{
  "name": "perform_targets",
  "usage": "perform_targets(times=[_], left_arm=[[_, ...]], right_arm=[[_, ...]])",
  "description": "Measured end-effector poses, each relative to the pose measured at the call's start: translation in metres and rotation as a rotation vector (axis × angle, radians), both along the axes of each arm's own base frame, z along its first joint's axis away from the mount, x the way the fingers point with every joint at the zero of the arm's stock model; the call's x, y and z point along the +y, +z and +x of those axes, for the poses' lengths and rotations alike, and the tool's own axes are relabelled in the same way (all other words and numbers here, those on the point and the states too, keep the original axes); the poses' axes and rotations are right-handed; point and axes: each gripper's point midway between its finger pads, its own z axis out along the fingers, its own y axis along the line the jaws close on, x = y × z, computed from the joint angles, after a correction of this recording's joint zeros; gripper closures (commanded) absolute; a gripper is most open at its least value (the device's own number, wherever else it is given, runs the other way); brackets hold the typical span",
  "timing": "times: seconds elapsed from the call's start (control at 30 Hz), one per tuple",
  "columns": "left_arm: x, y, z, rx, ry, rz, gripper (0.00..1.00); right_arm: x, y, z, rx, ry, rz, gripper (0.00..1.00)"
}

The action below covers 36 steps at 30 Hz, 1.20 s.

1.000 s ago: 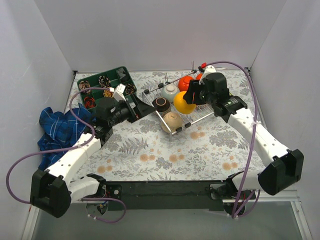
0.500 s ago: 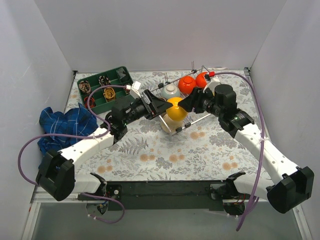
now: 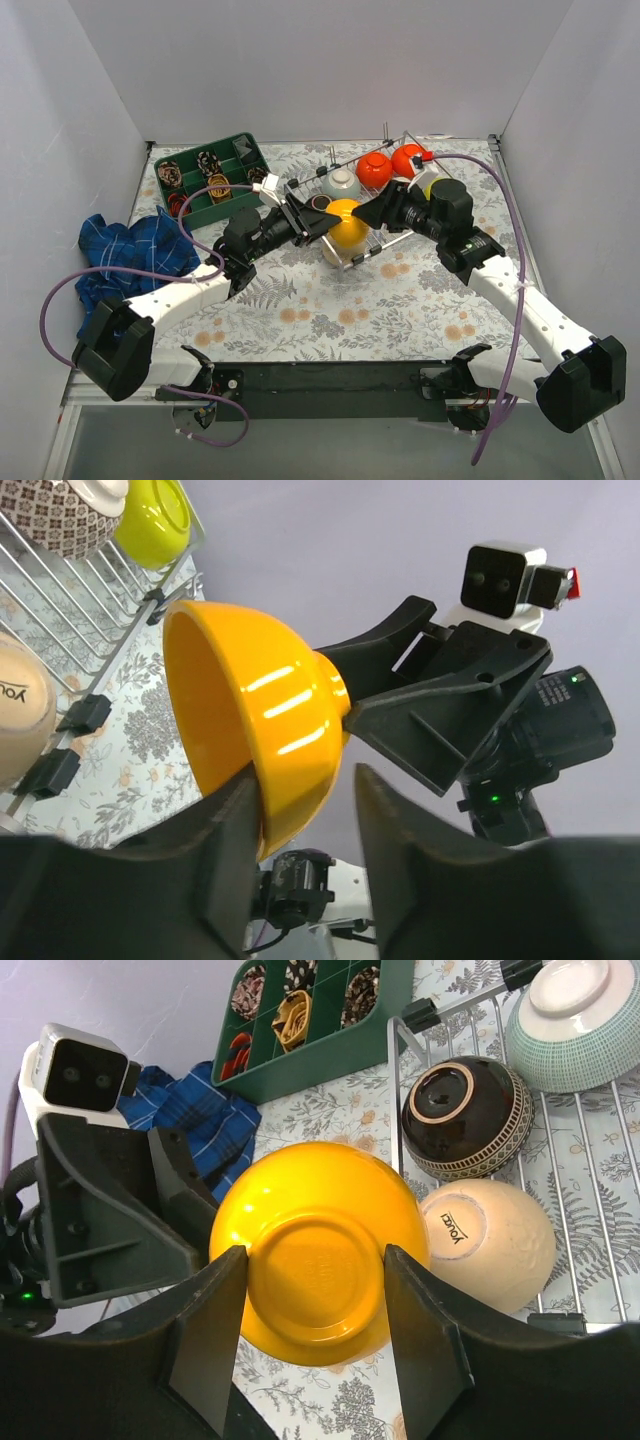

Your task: Unload the bowls from the dish rack

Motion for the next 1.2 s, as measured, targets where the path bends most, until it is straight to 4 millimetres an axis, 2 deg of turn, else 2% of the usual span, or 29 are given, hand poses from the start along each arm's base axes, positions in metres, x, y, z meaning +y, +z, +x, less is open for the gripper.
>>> perform_targets(times=[0.03,0.13,0.17,0.37,0.47,0.6,0.67,0.77,0.87,0.97,1.07,1.2], left_arm=[[0.001,-0.003,0.000,0.008,0.004,-0.002,0.79],[0.002,-0.004,-0.001,0.015,0.004,-0.014,0.92],[0.002,0.000,-0.001,0.004,0.005,-0.024,0.99],[0.003,0.002,-0.002,-0.019,0.006,-0.020,1.00],[0.003,0.003,-0.002,-0.040,0.009,-0.011,1.00],[0.007,-0.003,-0.001,-0.058,0.030,0.035,1.00],[0.011,-0.008,0.002,-0.066,0.057,0.096,1.00],[0.019,-0.007,0.011,-0.099,0.109,0.209,1.00],[0.033,0.001,0.019,-0.143,0.176,0.329,1.00],[0.052,-0.002,0.025,-0.154,0.244,0.471,1.00],[0.073,-0.020,0.028,-0.130,0.285,0.641,1.00],[0.100,-0.063,0.028,-0.060,0.283,0.899,1.00]], right_arm=[[0.001,0.000,0.000,-0.001,0.004,0.007,0.99],[0.002,0.000,-0.001,0.008,0.006,0.027,0.99],[0.002,-0.001,0.000,0.006,0.003,0.031,0.99],[0.006,0.002,-0.002,0.000,0.018,0.055,0.99],[0.006,-0.001,-0.003,0.001,0.018,0.058,0.91],[0.005,-0.006,-0.004,0.007,0.018,0.050,0.70],[0.003,-0.005,-0.005,-0.006,0.020,0.039,0.63],[-0.002,-0.008,-0.007,-0.020,0.012,0.001,0.47],[-0.011,-0.014,-0.010,-0.029,-0.001,-0.055,0.35],[-0.021,-0.023,-0.013,-0.033,-0.019,-0.124,0.27],[-0.034,-0.034,-0.016,-0.031,-0.043,-0.205,0.21],[-0.050,-0.050,-0.017,-0.020,-0.068,-0.313,0.17]])
